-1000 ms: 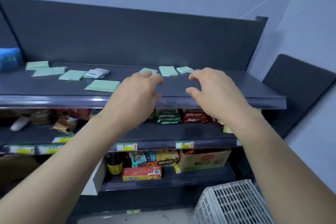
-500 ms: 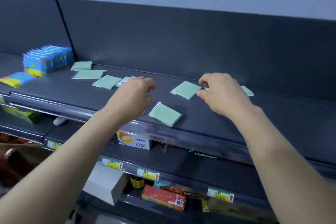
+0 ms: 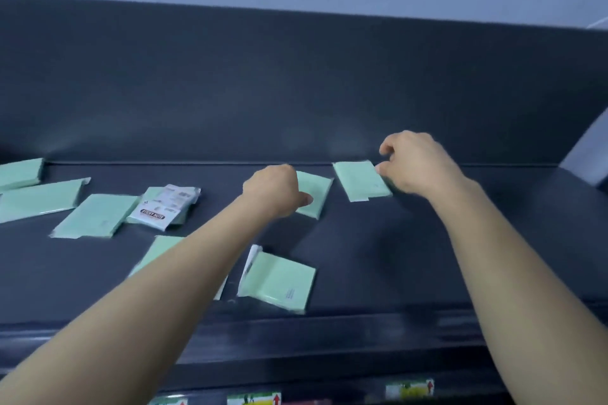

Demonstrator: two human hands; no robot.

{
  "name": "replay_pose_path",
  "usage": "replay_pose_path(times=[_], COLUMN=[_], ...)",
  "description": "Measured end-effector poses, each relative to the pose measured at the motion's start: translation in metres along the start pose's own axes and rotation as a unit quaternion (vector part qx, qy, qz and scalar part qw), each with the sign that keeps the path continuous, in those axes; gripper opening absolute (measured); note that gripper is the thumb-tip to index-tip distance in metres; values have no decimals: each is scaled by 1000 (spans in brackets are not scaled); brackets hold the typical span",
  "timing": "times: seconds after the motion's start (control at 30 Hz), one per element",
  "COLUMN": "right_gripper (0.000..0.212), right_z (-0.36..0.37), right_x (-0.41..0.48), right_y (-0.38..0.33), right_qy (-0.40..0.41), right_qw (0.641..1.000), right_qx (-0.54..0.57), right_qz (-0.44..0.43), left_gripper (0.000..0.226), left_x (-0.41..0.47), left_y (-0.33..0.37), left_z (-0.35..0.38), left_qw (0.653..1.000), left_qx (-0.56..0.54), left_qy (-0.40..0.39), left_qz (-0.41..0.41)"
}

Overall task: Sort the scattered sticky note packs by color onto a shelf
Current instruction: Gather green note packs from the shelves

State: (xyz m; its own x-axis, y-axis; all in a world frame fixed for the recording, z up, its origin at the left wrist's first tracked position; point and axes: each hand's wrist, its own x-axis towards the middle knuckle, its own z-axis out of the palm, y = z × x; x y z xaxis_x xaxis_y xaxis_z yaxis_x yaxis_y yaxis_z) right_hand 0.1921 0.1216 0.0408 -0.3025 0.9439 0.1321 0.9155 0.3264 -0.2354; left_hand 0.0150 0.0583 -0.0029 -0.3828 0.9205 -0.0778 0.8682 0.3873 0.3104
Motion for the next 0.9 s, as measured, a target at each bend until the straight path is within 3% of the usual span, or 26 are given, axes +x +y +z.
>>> replay_pose_path(times=[0.13, 0.23, 0.4, 0.6, 0.73, 0.9], right_gripper=[28, 35, 75, 96, 108, 98], right_z=[8, 20, 42, 49, 52, 61], right_x=[12, 30, 70, 109, 122, 119], right_y=[14, 20, 24, 32, 27, 20], right_qy=[-45, -98, -207, -307, -323, -294], right_qw=[997, 994, 977, 948, 935, 939], right_qx=[-14, -16, -30, -57, -112, -140], right_qz=[55, 48, -29, -61, -93, -107], left_gripper=[45, 55, 45, 22, 18, 12], left_x=[27, 40, 49, 44, 32, 20], left_y=[8, 8, 7, 5, 8, 8], left_z=[12, 18, 15, 3, -11, -14], left_qw=[998, 997, 993, 989, 989, 988], left_qx=[19, 20, -43, -133, -132, -100], left_qy=[-62, -72, -98, -26, 46, 111], left_qz=[-11, -23, -51, -53, -48, -42])
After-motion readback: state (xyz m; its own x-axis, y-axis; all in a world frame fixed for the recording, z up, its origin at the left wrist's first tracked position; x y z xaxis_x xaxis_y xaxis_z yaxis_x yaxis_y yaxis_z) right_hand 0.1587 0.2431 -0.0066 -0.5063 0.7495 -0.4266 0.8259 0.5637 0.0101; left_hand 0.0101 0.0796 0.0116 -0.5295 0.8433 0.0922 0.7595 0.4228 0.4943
